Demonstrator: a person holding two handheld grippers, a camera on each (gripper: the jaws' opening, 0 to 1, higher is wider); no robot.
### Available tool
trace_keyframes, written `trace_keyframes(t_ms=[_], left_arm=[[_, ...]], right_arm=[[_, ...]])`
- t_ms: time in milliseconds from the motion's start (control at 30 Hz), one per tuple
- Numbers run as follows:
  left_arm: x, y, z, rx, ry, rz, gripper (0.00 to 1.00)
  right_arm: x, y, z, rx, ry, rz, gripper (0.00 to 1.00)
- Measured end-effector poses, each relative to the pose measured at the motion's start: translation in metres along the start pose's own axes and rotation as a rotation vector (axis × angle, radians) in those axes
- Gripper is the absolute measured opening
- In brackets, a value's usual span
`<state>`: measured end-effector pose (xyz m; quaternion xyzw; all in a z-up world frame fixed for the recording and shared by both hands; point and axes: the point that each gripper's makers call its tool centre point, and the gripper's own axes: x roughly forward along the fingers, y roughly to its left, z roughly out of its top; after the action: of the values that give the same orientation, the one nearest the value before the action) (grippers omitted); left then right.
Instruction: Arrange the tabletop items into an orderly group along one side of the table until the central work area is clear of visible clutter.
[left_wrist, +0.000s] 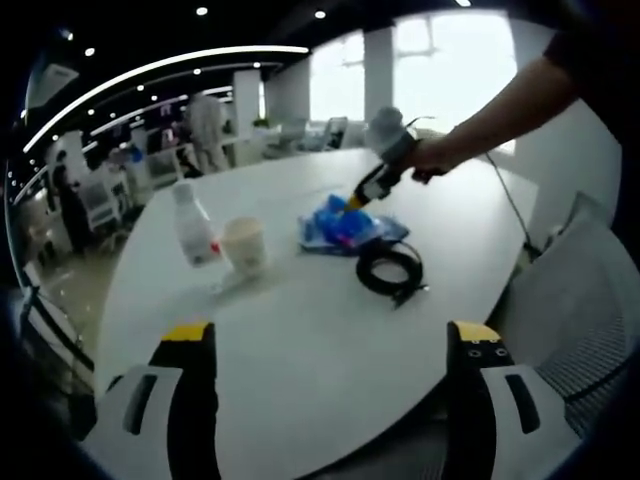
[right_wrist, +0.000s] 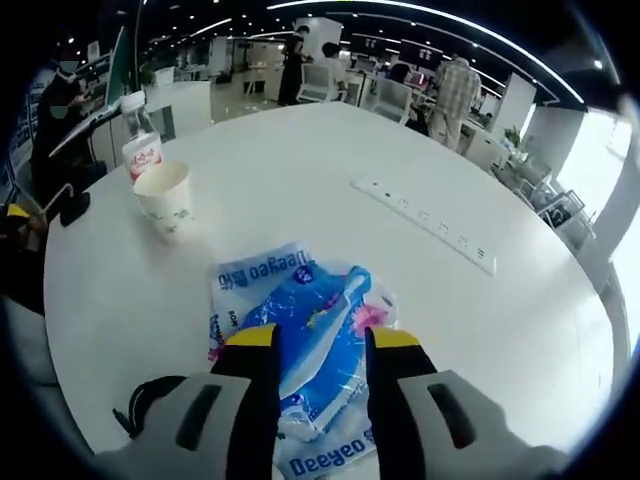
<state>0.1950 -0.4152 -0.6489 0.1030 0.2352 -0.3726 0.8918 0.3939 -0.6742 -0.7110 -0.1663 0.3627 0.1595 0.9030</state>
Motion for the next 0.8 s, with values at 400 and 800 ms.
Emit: trace_keyframes(t_ms=[400, 800], left_arm=[[0.001, 0.0, -0.001, 0.009, 0.013, -0.004, 0.91], [0.002, -0.002, -0.003, 0.019, 0.028, -0.011, 0.91]], right_arm=[[0.013, 0.004, -0.02, 0.035, 0.105, -0.031, 0.14], [0.009, 0.001, -0.028, 0.069, 0.119, -0.045, 0.0]])
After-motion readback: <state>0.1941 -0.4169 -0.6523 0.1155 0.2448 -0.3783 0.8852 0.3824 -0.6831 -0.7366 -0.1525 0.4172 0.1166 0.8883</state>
